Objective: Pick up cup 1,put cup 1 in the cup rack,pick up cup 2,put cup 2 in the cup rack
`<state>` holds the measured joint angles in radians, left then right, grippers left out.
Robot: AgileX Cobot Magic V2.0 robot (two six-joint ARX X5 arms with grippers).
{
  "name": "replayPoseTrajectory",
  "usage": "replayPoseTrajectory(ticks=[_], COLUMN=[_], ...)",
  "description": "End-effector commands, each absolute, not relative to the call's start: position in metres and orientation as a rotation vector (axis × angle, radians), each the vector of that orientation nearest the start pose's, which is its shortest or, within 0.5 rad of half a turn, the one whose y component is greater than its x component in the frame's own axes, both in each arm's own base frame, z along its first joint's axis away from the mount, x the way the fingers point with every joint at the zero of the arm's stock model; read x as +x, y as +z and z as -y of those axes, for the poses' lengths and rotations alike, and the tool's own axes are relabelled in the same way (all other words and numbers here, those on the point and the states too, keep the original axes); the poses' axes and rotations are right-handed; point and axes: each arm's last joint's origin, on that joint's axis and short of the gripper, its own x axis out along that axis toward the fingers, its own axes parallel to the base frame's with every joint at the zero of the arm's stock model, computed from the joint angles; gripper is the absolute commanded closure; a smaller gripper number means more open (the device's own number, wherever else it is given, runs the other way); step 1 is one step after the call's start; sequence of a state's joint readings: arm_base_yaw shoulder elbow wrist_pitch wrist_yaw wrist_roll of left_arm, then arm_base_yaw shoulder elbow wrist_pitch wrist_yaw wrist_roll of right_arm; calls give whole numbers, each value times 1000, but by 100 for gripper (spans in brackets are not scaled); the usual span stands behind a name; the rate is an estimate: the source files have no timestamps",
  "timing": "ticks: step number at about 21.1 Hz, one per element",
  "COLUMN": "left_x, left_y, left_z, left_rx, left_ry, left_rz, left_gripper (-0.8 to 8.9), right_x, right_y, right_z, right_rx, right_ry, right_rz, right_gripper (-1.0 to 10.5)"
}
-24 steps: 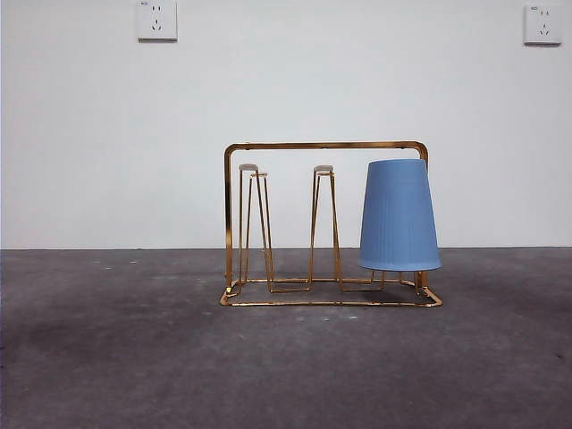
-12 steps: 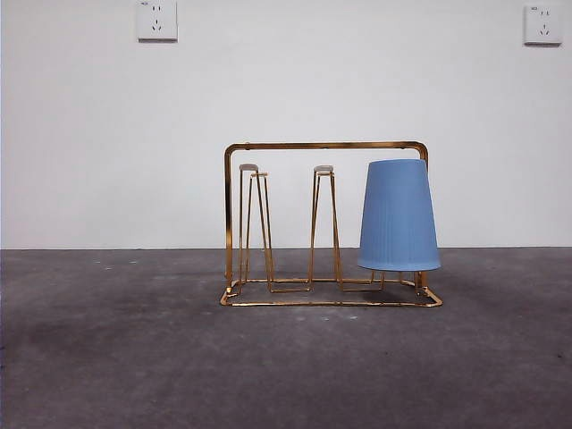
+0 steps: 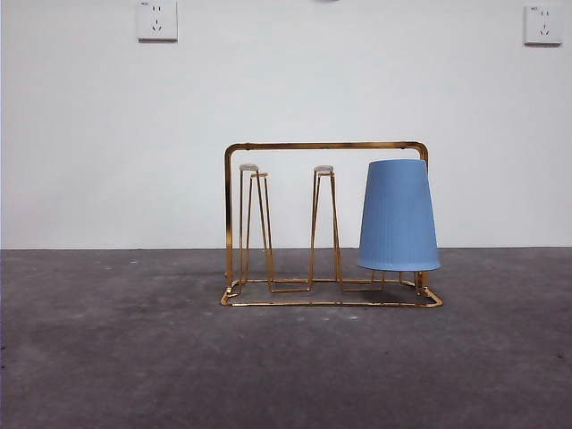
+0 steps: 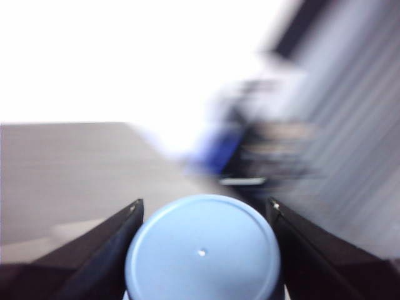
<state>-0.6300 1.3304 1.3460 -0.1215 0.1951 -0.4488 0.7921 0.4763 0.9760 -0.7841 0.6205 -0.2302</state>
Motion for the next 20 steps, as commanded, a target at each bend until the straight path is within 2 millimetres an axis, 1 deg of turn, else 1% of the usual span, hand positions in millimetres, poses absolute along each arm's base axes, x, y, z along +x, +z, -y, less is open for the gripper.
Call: replayPoseTrajectory(ticks=[1, 4, 8, 11, 13, 16, 20], left_x=[226, 221, 224, 230, 234, 238, 240], left_y=[413, 415, 413, 403, 392, 376, 359], left_z=[163, 156, 156, 162, 167, 170, 171], left_rx=[-121, -54, -27, -17, -18, -10, -19], left_ry=[-586, -493, -432, -434, -432, -396, -397], left_rz=[-252, -239, -223, -215, -208, -191, -156], left_gripper=[819, 819, 819, 819, 819, 819, 819], right_x=[54, 54, 54, 54, 54, 54, 54], right_y=[368, 368, 369, 369, 369, 369, 369], right_z=[-31, -31, -31, -31, -31, -31, -31], right_rx=[-386, -380, -371, -371, -370, -370, -362], right_ry=[192, 194, 194, 193, 193, 193, 193], right_rz=[-197, -191, -184, -184, -184, -184, -184], right_gripper=[786, 786, 788, 788, 788, 788, 789])
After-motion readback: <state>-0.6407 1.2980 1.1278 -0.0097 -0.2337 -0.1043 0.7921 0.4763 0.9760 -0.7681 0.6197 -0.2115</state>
